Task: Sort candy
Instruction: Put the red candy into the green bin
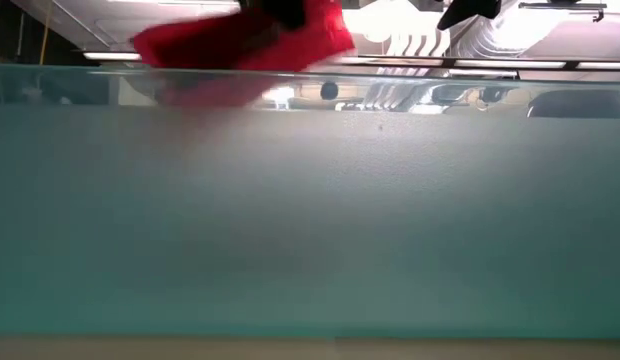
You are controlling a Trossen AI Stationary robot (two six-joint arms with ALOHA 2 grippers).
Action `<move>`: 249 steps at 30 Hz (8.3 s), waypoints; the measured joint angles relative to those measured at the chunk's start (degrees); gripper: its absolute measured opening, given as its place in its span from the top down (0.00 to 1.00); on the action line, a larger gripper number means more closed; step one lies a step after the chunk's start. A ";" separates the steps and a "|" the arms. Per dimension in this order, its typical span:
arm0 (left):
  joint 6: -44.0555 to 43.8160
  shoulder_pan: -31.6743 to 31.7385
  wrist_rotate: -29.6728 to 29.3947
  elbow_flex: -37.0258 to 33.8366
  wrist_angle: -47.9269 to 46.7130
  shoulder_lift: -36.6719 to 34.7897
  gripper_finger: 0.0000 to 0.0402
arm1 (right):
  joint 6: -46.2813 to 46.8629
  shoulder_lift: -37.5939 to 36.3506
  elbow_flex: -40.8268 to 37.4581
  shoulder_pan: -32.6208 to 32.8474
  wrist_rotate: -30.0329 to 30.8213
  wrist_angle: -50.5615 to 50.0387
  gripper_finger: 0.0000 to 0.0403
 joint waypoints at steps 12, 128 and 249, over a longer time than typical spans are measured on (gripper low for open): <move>-6.72 -0.01 4.47 1.81 -0.90 12.21 0.99 | -2.07 0.00 0.00 0.00 -0.02 -0.02 0.38; -19.18 3.73 -35.96 -27.98 0.31 -43.18 0.49 | -10.58 31.92 -8.83 23.83 -5.06 47.75 1.00; -10.92 -5.01 -9.99 12.82 -14.67 20.95 0.93 | 30.41 3.28 8.00 45.51 21.75 -26.05 0.39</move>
